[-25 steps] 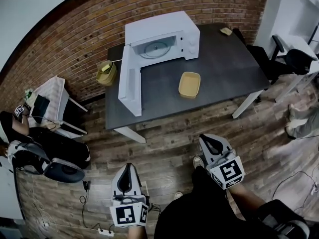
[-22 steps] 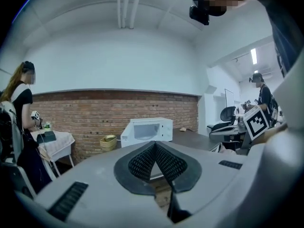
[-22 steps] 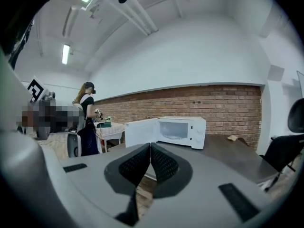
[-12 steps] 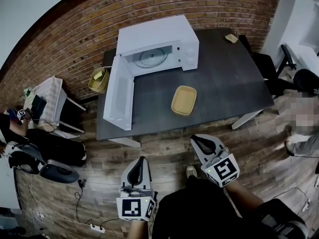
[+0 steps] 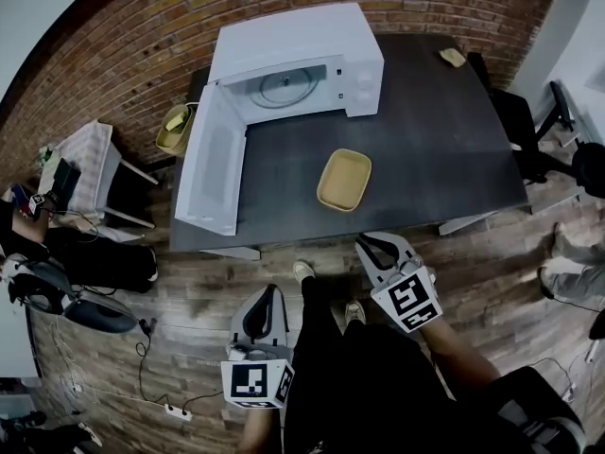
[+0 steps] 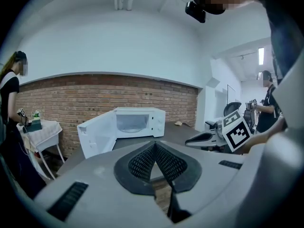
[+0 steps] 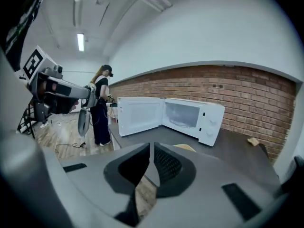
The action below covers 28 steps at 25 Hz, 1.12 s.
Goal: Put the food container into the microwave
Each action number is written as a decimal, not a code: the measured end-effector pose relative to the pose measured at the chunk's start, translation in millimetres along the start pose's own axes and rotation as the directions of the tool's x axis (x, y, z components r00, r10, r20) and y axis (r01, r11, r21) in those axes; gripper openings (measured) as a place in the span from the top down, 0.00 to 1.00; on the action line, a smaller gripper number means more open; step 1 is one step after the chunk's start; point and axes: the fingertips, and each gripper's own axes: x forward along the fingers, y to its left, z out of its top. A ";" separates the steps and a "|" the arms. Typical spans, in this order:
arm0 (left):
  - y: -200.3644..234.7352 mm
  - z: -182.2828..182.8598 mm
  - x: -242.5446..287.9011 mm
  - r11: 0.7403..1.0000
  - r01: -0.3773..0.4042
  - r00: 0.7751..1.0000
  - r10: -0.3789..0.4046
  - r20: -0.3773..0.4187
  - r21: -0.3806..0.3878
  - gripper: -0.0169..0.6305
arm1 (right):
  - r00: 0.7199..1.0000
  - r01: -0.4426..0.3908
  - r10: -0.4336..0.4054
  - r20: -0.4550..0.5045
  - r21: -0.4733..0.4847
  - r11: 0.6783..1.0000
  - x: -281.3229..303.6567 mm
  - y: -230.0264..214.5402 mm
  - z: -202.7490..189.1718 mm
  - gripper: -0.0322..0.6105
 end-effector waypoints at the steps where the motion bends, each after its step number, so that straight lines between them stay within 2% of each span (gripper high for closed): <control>1: 0.8 -1.2 7.7 1.000 0.009 1.000 -0.009 -0.007 -0.007 0.96 | 1.000 0.011 -0.011 -0.008 0.009 1.000 0.4 -5.4 -3.2 0.85; 3: 0.3 0.2 22.7 1.000 0.030 0.999 -0.029 -0.012 0.004 0.96 | 0.999 0.031 -0.031 -0.033 0.011 0.999 -0.8 -14.7 -11.6 0.85; 7: 11.7 16.7 48.2 0.990 0.025 1.000 -0.027 0.012 0.141 0.96 | 0.992 0.054 -0.050 -0.117 0.029 0.998 2.6 -32.3 -32.2 0.85; 9: 20.6 19.3 61.7 0.987 0.035 0.999 -0.035 -0.002 0.160 0.96 | 0.989 0.061 -0.055 -0.139 0.039 0.997 5.8 -39.3 -36.9 0.85; 15: 30.6 15.3 99.6 0.991 0.088 0.994 -0.082 -0.069 0.104 0.96 | 0.977 -0.026 0.028 -0.210 0.015 1.000 45.3 -35.6 -44.0 0.85; 22: 38.4 16.2 151.8 0.980 0.194 0.978 -0.189 -0.088 0.049 0.96 | 0.956 -0.073 0.056 -0.288 -0.049 0.996 72.7 -41.0 -33.4 0.85; 25: 38.2 14.7 173.7 0.967 0.251 0.963 -0.247 -0.103 0.030 0.96 | 0.943 -0.076 0.042 -0.330 -0.090 0.993 75.3 -51.5 -25.8 0.85; 28: 36.8 7.4 187.7 0.950 0.308 0.943 -0.301 -0.141 0.037 0.96 | 0.929 -0.052 0.031 -0.368 -0.048 0.997 81.0 -63.0 -29.9 0.85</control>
